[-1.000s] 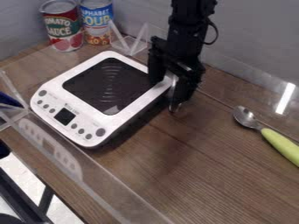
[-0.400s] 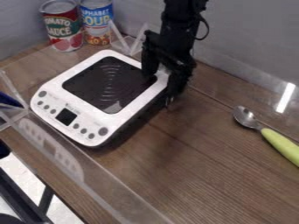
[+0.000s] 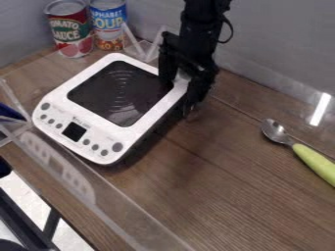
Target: Remove silver pot from the white and black stove top and place it on the table
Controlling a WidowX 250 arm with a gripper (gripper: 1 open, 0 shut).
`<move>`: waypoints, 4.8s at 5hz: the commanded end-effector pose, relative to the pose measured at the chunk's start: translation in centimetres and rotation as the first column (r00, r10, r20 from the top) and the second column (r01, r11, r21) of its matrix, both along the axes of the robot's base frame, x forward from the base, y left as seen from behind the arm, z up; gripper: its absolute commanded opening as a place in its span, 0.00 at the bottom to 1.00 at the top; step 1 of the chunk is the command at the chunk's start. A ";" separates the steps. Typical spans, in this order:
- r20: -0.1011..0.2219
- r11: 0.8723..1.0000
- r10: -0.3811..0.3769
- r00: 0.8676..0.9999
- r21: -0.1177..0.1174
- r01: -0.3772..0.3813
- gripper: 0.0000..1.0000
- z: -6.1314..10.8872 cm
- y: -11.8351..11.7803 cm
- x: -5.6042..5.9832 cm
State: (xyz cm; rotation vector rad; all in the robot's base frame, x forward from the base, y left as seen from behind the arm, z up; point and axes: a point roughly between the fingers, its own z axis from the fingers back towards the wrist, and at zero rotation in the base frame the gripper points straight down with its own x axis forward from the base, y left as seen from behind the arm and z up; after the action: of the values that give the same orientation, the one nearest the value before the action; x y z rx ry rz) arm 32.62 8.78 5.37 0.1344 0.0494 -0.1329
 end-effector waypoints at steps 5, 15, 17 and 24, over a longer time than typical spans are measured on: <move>0.018 0.997 0.054 0.998 0.051 -0.055 1.00 -1.1 3.5 0.3; 0.017 0.995 0.048 0.999 0.084 -0.049 1.00 -0.3 4.9 1.5; 0.017 0.995 0.038 0.999 0.093 -0.040 1.00 -0.4 5.1 1.3; 0.013 0.992 0.019 1.000 0.122 -0.020 1.00 0.7 5.5 1.3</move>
State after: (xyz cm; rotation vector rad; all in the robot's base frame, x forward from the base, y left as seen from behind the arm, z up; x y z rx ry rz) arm 32.96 13.46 3.74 0.2241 0.1154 -0.1220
